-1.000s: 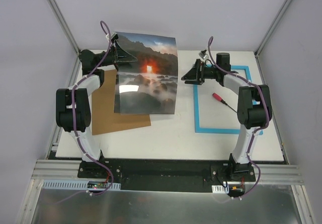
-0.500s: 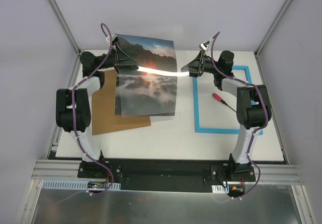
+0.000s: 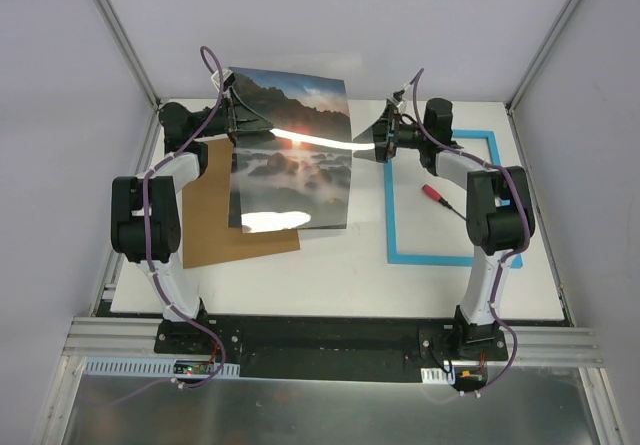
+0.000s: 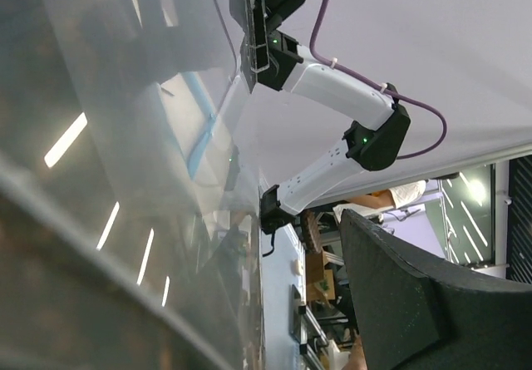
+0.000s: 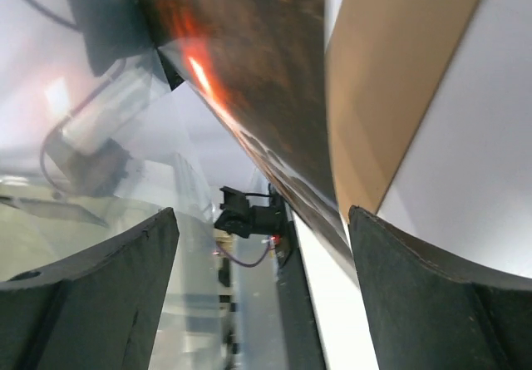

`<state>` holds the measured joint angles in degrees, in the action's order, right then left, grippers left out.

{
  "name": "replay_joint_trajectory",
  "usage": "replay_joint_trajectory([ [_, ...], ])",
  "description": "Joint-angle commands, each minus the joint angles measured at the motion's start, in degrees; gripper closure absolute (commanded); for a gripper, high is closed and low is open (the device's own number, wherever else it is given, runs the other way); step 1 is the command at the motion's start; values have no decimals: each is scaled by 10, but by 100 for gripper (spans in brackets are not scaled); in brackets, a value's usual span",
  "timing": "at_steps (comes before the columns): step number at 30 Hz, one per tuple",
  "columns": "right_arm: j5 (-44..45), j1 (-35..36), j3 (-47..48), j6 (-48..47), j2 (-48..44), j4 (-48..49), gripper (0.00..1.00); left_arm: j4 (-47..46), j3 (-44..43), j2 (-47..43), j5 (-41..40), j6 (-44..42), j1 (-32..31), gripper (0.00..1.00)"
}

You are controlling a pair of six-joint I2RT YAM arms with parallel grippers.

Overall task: Take the photo out of the frame
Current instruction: Pick up the photo from the photo frame.

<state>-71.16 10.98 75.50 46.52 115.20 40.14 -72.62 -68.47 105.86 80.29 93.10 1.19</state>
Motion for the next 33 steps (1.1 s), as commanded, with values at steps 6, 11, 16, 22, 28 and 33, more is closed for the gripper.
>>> replay_joint_trajectory([
  [6,1,23,74,-59,-9,-238,15,-29,2,-35,-14,-15,-3,100],
  [11,1,40,83,-59,9,-236,15,-29,4,-38,-15,-15,-3,100],
  [16,1,37,79,-59,6,-239,15,-25,4,-40,-14,-18,-2,100],
  [22,1,33,110,-59,-7,-393,15,-29,4,-39,-14,-16,-2,100],
  [28,1,27,118,-59,-2,-435,15,-29,4,-40,-13,-14,-2,100],
  [33,1,32,130,-59,6,-473,15,-29,4,-42,-13,-16,-2,100],
])
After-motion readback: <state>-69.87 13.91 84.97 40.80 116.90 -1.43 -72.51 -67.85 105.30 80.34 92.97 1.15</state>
